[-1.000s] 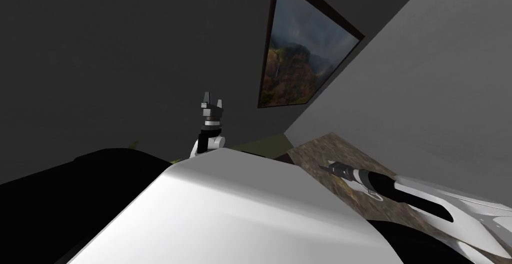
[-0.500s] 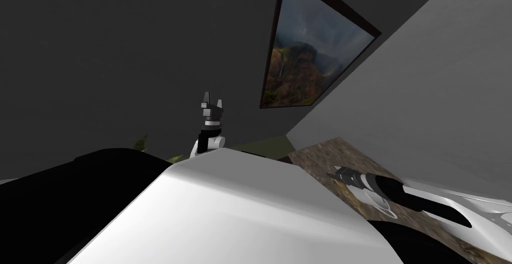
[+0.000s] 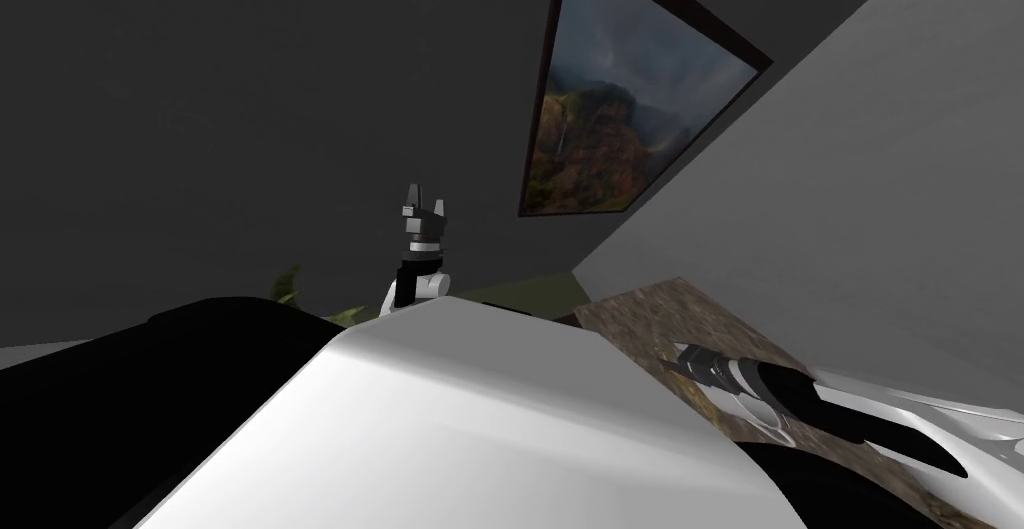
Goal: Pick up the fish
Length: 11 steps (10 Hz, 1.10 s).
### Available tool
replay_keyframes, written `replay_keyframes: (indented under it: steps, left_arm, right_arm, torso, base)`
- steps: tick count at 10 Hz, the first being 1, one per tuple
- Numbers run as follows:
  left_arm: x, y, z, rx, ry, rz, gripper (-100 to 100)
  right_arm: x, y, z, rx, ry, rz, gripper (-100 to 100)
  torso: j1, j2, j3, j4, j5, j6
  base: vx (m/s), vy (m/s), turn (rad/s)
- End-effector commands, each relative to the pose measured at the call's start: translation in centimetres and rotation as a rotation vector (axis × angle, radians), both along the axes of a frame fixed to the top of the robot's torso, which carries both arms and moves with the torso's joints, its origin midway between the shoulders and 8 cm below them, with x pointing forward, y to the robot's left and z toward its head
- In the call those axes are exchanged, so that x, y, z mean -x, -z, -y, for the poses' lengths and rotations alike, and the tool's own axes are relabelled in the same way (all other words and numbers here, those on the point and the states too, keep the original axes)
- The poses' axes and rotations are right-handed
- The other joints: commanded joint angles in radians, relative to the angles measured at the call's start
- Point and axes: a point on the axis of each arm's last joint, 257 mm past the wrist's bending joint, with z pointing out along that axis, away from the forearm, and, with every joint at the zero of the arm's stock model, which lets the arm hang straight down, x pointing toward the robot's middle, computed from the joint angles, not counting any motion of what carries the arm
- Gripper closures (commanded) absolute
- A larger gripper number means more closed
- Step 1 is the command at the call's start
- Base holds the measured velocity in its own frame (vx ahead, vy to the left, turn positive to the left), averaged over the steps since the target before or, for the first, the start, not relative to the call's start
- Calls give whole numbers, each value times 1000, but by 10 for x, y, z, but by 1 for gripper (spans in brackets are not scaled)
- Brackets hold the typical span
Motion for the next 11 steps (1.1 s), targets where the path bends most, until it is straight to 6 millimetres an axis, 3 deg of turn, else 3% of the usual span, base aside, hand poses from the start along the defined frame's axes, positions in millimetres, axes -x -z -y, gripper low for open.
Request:
replay_keyframes:
  steps: [1, 2, 3, 4, 5, 6, 7, 11]
  left_arm:
    - [0, 0, 0, 0, 0, 0, 0]
    - [0, 0, 0, 0, 0, 0, 0]
    - [0, 0, 0, 0, 0, 0, 0]
    - [0, 0, 0, 0, 0, 0, 0]
    - [0, 0, 0, 0, 0, 0, 0]
    - [0, 0, 0, 0, 0, 0, 0]
    - [0, 0, 0, 0, 0, 0, 0]
    - [0, 0, 0, 0, 0, 0, 0]
  right_arm:
    - [4, 3, 2, 2, 1, -11, -100]
    - [5, 3, 2, 6, -10, -17, -100]
    - [37, 13, 1, 1, 0, -74, -100]
    - [49, 17, 0, -4, 7, -94, -100]
    - [39, 15, -1, -1, 6, -75, -100]
    - [41, 15, -1, -1, 5, -79, 0]
    - [54, 19, 7, -2, 59, -78, -100]
    - [75, 27, 17, -4, 138, -79, -100]
  torso:
    - [0, 0, 0, 0, 0, 0]
    - [1, 0, 0, 0, 0, 0]
    - [3, -1, 0, 0, 1, 0]
    - [0, 1, 1, 0, 0, 0]
    - [-3, 3, 2, 1, -1, 1]
    - [0, 2, 1, 1, 0, 0]
    - [3, 0, 0, 0, 1, 0]
    - [5, 5, 3, 1, 1, -1]
  base:
    - [-6, -33, -7]
    - [-1, -5, -13]
    - [-42, -70, 24]
    - [-66, -117, 2]
    - [-29, -52, -2]
    - [-5, -9, 1]
    - [-76, -11, 335]
    - [-90, 0, 260]
